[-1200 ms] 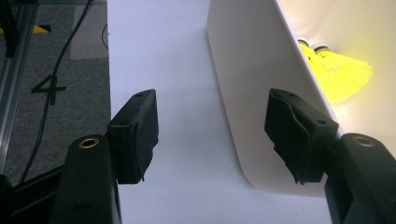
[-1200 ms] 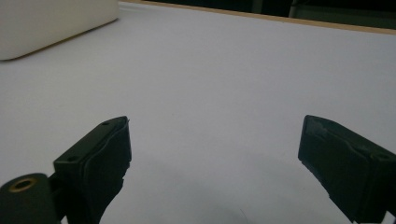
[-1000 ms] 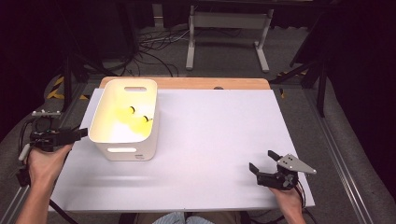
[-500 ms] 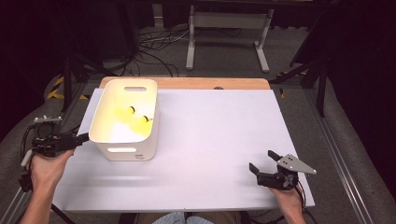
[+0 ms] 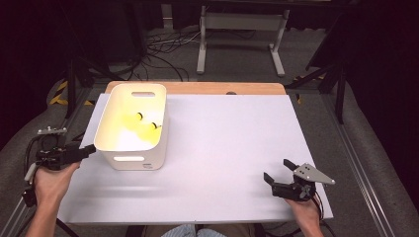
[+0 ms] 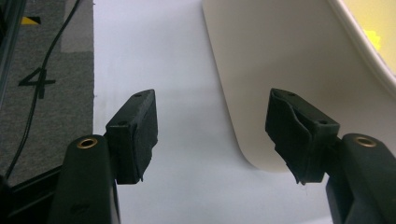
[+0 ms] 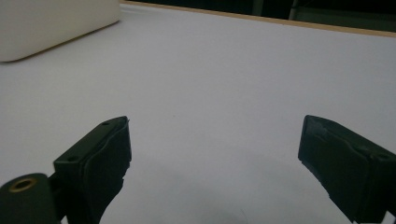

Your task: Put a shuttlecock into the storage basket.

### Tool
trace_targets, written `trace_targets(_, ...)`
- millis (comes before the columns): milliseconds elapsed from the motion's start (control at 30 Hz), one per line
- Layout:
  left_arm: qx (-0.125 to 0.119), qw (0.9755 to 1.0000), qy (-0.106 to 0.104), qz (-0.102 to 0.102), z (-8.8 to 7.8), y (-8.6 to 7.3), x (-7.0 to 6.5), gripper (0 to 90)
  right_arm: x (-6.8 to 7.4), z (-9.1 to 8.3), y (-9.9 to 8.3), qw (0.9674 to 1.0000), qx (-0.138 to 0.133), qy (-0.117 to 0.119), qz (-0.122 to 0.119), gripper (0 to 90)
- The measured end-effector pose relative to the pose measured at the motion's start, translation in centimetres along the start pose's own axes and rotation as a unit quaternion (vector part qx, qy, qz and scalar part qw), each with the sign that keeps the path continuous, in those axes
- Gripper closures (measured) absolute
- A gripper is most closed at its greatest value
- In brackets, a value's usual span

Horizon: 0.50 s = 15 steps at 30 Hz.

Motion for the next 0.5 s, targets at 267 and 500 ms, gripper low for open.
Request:
trace_targets(267, 0.000, 1.0000, -0.003, 0.001, 0.3, -0.6, -0.1, 34.7, 0.0, 0.0, 0.0, 1.0000, 0.000, 0.001, 0.000, 9.8)
trace_targets(500, -0.001, 1.0000, -0.004, -0.001, 0.5, -1.2, -0.2, 34.8, 0.0, 0.0, 0.0, 1.0000, 0.000, 0.001, -0.001, 9.8)
Point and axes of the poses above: each handheld gripper's, and its own axes: z roughly forward along the jaws, y roughly out of its top, x roughly to its left, the point moved 2 cm from there along z, roughly forward along the jaws, and after that the axes turned 5 degrees about x, right-handed, at the moved point
